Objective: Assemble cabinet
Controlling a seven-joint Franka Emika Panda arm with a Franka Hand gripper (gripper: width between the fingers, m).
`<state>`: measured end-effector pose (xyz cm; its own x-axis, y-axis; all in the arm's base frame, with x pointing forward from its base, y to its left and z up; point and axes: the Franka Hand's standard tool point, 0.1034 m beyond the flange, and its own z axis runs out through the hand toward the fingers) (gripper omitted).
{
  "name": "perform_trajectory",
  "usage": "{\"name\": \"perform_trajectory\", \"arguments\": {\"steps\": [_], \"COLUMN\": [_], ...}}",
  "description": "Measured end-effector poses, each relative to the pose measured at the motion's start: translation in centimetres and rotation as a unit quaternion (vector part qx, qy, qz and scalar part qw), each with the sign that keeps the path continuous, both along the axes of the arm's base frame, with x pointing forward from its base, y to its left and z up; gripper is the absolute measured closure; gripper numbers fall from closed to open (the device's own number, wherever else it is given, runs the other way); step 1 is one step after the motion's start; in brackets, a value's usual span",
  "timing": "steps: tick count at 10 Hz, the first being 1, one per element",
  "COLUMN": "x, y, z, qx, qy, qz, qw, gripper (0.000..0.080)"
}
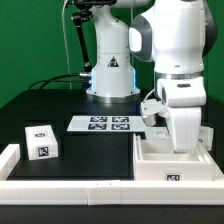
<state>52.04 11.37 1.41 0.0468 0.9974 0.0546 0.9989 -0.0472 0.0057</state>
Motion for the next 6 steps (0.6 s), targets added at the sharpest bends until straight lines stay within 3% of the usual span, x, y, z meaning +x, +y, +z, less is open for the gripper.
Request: {"name": "perform_trajectory", "arguments": {"steps": [1, 2, 3, 6], "x": [-0.2, -0.9, -1.7, -5.1], "y": [-0.3, -0.6, -0.7, 0.4], "z": [0.0, 0.5, 1.3, 3.5], "qx": [0.0, -0.001, -0.003, -0.002], "qy": [-0.001, -0.004, -0.007, -0.017], "qz": [-0.003, -0.012, -0.028, -0.096], "qw": [1.0, 1.0, 1.0, 0.995], "gripper": [0.0238, 0.0069, 0.0021, 0.0003]}}
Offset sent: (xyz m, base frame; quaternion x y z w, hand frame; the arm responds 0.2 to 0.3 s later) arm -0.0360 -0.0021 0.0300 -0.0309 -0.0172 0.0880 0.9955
